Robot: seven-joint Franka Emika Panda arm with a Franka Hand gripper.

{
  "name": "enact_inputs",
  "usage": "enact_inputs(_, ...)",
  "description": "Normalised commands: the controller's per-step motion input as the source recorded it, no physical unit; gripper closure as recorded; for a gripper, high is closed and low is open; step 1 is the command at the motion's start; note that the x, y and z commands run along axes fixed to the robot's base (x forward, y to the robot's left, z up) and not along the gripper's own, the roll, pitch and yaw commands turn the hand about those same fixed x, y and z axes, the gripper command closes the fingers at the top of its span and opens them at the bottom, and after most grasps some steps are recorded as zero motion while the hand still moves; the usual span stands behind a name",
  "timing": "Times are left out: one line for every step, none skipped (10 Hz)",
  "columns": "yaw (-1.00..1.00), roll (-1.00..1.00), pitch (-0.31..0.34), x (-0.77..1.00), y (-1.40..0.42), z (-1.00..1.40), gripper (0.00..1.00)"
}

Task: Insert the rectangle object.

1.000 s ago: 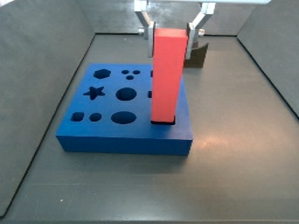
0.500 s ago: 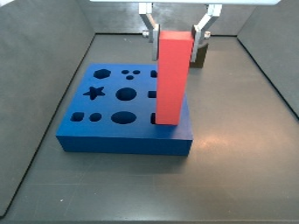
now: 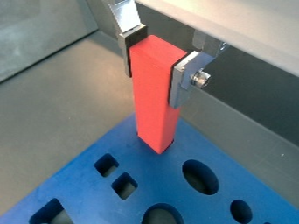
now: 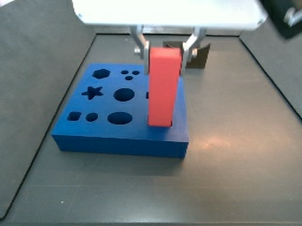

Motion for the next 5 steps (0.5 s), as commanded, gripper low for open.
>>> enact_inputs(0.0, 0.12, 0.0, 0.19, -0.01, -0.6, 1.0)
enact_inputs(0.0, 0.12, 0.0, 0.25, 0.0, -0.55, 1.0)
enact_inputs(0.04, 0.1, 0.0, 0.24, 0.0, -0.41, 1.0)
enact_inputs(0.0, -0.03, 0.0, 0.0, 0.0, 0.0, 1.0)
enact_inputs(0.0, 0.0, 0.0, 0.0, 0.0, 0.0, 1.0)
